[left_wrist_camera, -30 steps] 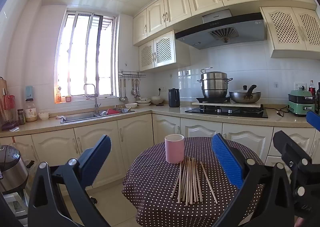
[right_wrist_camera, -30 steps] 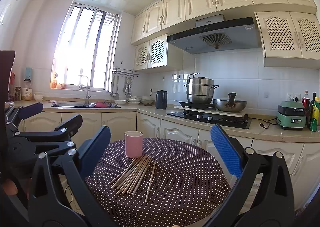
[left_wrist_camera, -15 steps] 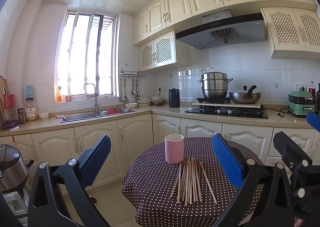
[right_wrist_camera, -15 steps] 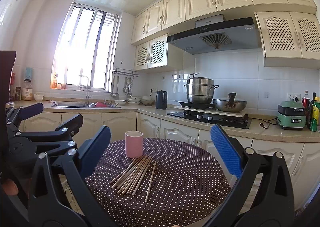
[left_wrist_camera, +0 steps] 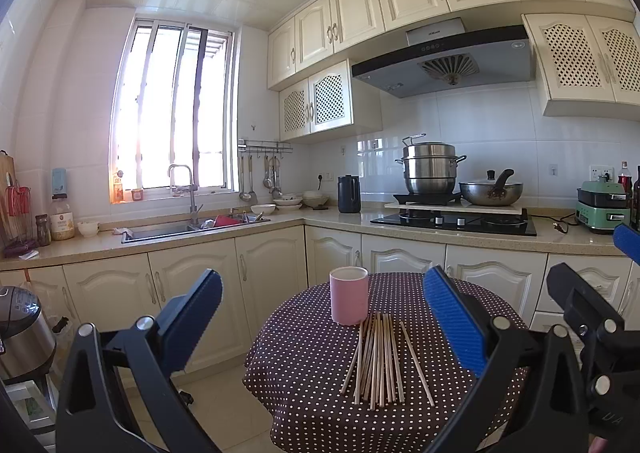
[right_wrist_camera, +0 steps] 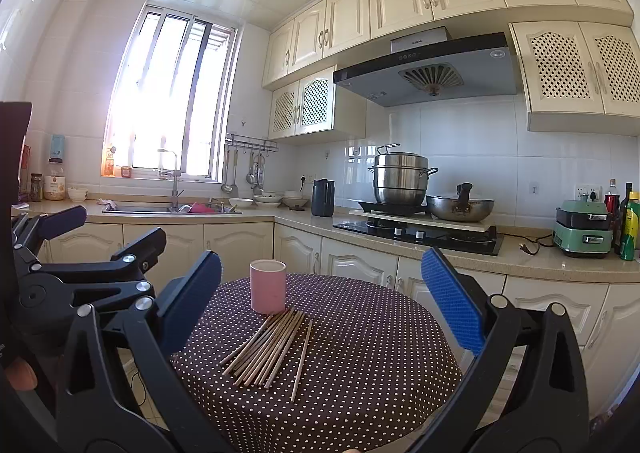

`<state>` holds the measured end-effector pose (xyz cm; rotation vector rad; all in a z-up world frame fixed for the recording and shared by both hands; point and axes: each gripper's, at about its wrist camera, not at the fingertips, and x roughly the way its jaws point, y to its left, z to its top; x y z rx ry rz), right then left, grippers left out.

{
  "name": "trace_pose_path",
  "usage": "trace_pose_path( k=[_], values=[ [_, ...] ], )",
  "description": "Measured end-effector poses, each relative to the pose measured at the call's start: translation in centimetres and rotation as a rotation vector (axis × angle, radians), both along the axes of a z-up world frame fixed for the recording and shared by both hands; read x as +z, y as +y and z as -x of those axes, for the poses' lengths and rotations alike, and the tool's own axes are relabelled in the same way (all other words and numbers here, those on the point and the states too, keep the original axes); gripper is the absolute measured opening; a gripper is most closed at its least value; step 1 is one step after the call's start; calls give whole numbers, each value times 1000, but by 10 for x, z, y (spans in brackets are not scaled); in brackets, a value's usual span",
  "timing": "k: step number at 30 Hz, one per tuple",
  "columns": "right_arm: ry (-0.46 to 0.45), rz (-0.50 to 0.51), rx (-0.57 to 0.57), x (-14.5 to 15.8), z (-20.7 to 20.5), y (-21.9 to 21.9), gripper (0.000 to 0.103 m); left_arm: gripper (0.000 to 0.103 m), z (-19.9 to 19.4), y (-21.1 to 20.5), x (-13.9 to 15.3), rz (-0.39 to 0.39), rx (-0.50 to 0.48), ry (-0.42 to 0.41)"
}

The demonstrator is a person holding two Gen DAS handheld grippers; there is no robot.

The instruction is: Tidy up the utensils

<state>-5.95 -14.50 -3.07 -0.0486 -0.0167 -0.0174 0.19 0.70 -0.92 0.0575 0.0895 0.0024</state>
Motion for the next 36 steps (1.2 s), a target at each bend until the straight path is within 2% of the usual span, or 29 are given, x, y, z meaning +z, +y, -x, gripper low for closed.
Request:
trace_pose_path(
  k=[36],
  values=[
    [9, -1, 0, 2, -4, 0, 98, 99, -3, 1, 2, 0, 5, 6]
  ],
)
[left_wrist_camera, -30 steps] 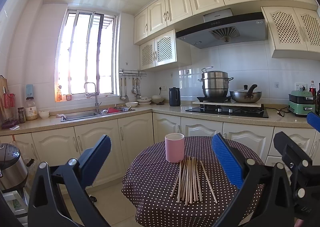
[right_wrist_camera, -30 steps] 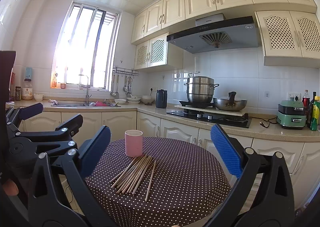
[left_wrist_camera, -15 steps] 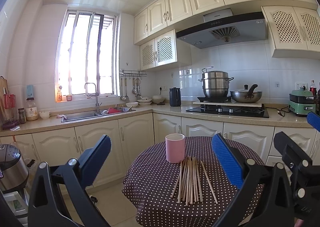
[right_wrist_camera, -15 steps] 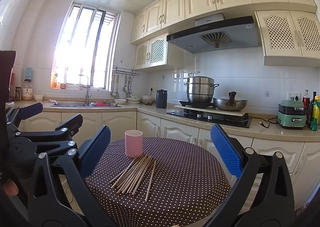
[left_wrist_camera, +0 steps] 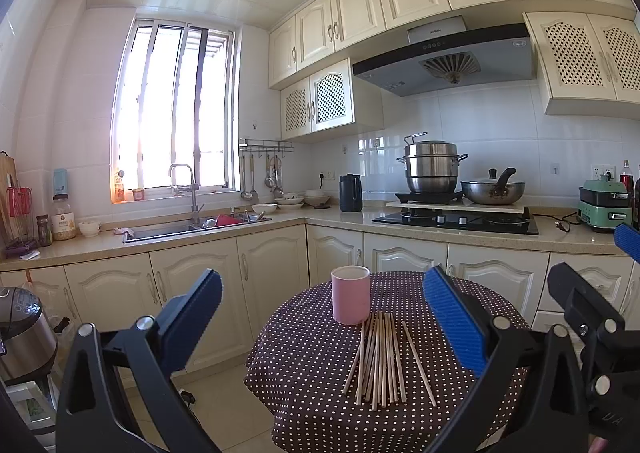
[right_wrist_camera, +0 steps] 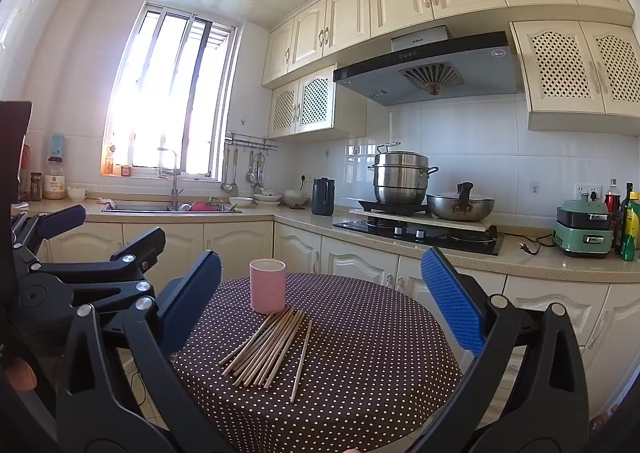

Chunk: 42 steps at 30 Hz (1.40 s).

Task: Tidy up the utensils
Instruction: 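Lower both tools toward the pile of wooden chopsticks beside the pink cup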

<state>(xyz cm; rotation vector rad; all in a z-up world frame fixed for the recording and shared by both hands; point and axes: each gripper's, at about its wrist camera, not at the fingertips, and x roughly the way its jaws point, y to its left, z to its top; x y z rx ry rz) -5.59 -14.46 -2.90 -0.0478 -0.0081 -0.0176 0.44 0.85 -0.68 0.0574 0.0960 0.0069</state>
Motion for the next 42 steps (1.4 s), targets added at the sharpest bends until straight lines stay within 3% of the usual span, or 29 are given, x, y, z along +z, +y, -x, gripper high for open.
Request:
trace_pose_path(
  k=[11, 20, 30, 42],
  values=[
    [15, 0, -1, -3, -10, 1, 98, 99, -9, 2, -4, -1, 0, 11],
    [70, -8, 13, -12, -45, 3, 98, 99, -45, 2, -15, -2, 6, 73],
    [214, -46, 63, -31, -111, -5, 98, 99, -120, -2, -42, -6, 1, 239],
    [384, 13, 22, -61, -196, -24, 98, 99, -218, 8, -99, 18, -60, 511]
  ],
)
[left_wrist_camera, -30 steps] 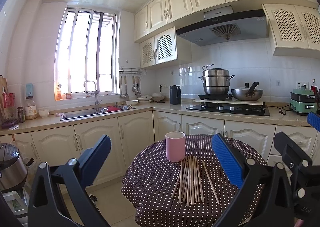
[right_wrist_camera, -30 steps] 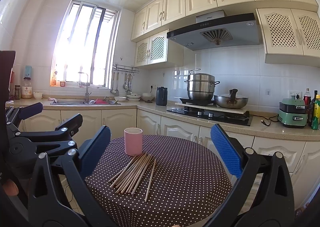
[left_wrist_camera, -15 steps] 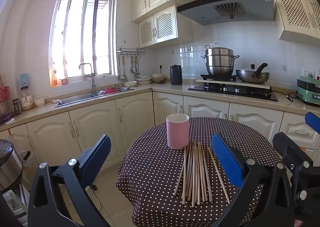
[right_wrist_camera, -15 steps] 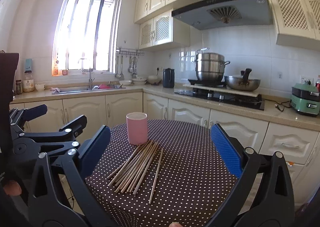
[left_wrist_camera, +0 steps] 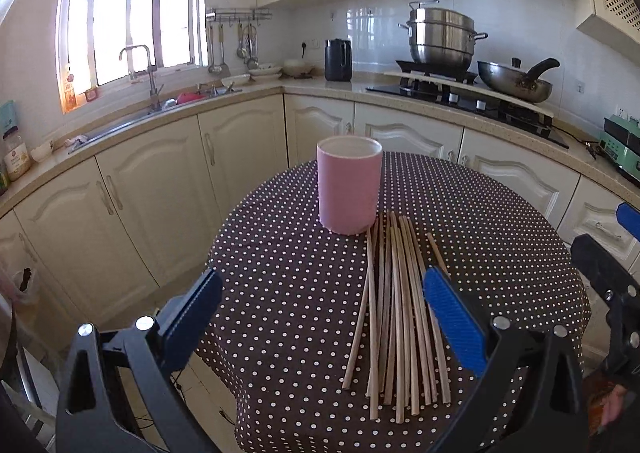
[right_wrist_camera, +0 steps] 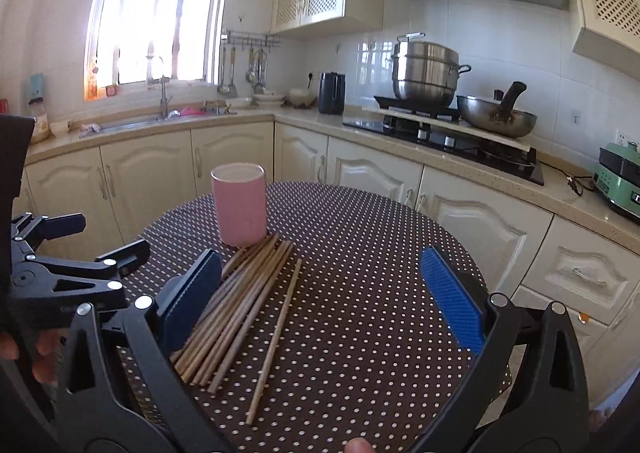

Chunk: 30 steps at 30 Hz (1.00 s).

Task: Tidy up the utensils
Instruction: 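Lower both tools toward the pile of wooden chopsticks beside the pink cup, then close the left tool on one chopstick while the right tool grasps another chopstick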

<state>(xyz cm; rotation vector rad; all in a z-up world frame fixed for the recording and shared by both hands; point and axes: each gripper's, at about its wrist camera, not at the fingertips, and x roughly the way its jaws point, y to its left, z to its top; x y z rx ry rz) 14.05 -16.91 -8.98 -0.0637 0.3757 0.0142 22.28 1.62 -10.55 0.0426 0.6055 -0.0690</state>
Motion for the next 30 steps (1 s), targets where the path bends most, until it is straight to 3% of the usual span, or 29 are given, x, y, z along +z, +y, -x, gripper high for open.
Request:
trace_pose_path(
  k=[3, 7, 11, 13, 17, 22, 27, 30],
  values=[
    [56, 25, 6, -10, -23, -3, 98, 97, -22, 4, -15, 4, -17, 69],
    [174, 11, 45, -27, -55, -9, 97, 82, -51, 1, -32, -7, -89, 166],
    [310, -29, 104, -44, -85, -12, 88, 75, -78, -9, -44, -11, -173, 267],
    [361, -55, 124, -51, -95, -15, 82, 63, -92, -12, -51, 0, -189, 316],
    [472, -151, 175, -66, -114, -22, 69, 48, -113, -15, -64, 23, -195, 400],
    [582, -216, 228, -79, -130, -20, 48, 44, -124, -20, -76, 53, -211, 446],
    [640, -204, 250, -83, -141, -11, 45, 43, -134, -28, -84, 67, -229, 485],
    [670, -211, 261, -87, -152, -7, 40, 31, -138, -31, -88, 67, -226, 515]
  ],
)
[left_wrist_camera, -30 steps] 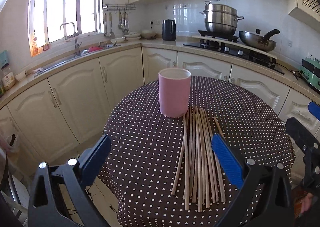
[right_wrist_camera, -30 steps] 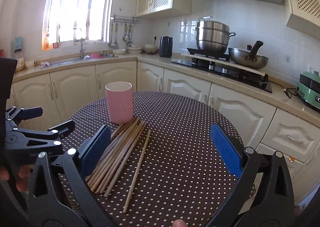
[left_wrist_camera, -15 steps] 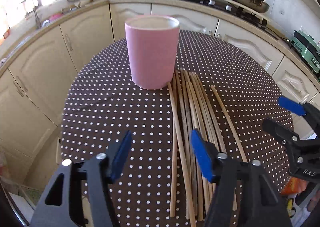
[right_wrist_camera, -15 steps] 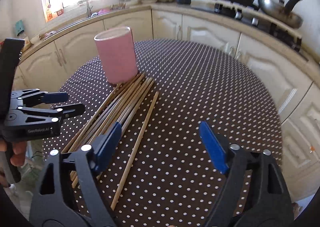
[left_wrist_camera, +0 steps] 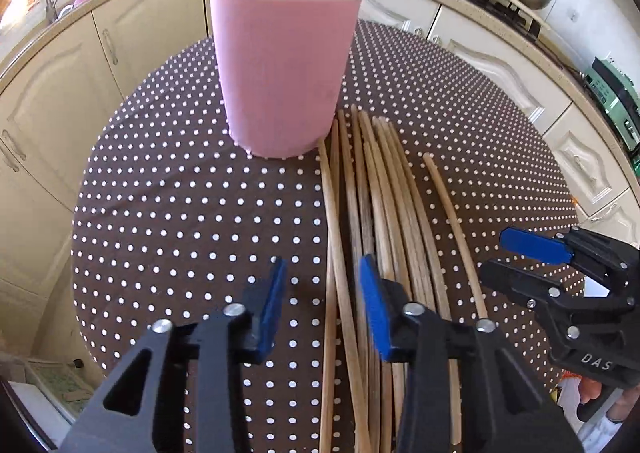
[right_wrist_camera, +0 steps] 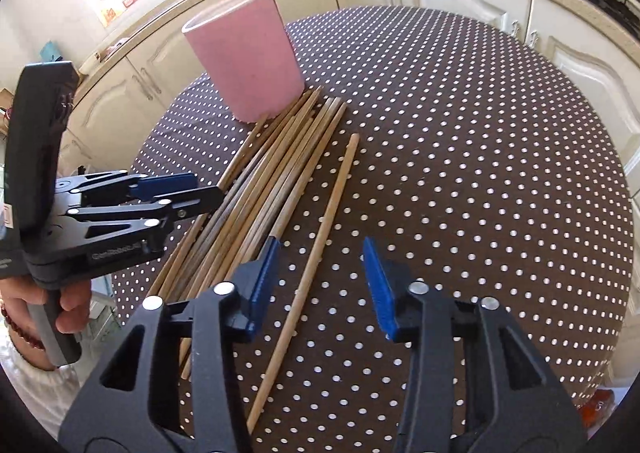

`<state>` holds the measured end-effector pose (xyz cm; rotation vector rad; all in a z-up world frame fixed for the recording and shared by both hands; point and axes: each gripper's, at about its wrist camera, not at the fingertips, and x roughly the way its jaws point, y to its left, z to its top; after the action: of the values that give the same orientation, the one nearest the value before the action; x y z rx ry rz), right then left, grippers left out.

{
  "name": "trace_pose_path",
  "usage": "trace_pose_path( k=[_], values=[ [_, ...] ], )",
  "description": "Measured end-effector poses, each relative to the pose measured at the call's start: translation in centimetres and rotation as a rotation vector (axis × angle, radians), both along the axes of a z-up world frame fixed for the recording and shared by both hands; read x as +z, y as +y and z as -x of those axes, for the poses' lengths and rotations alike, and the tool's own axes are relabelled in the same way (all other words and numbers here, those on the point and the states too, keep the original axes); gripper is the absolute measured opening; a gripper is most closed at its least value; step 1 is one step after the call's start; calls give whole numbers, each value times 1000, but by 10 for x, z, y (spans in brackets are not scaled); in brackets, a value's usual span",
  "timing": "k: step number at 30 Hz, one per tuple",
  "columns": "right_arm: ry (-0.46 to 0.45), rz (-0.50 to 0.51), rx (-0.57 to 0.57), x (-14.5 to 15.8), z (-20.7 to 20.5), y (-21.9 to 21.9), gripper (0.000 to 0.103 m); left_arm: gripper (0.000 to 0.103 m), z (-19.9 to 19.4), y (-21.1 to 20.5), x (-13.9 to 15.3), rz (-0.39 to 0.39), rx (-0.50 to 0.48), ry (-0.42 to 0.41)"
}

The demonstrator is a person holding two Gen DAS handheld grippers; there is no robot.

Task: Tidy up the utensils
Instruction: 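Close the left tool on one chopstick while the right tool grasps another chopstick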

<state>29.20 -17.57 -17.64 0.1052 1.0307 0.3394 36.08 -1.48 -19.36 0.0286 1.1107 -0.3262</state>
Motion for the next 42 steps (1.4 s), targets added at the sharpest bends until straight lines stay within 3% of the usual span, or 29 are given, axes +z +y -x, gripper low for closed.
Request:
trace_pose_path(
  k=[6, 13, 17, 23, 28, 42],
  values=[
    [49, 7, 22, -11, -27, 15, 35, 11, -4, 9, -4, 63, 20, 33],
    [100, 30, 28, -30, -54, 32, 32, 6, 0, 21, -2, 91, 34, 41],
    [130, 35, 28, -36, -69, 36, 31, 6, 2, 27, 0, 99, 46, 46],
    [153, 53, 30, -40, -72, 34, 31, 6, 10, 40, -3, 20, 51, 29],
    [166, 40, 21, -33, -75, 38, 31, 6, 15, 46, 2, 73, 32, 46],
    [185, 78, 22, -33, -75, 38, 31, 9, 25, -1, 1, -67, -17, 53]
  ],
)
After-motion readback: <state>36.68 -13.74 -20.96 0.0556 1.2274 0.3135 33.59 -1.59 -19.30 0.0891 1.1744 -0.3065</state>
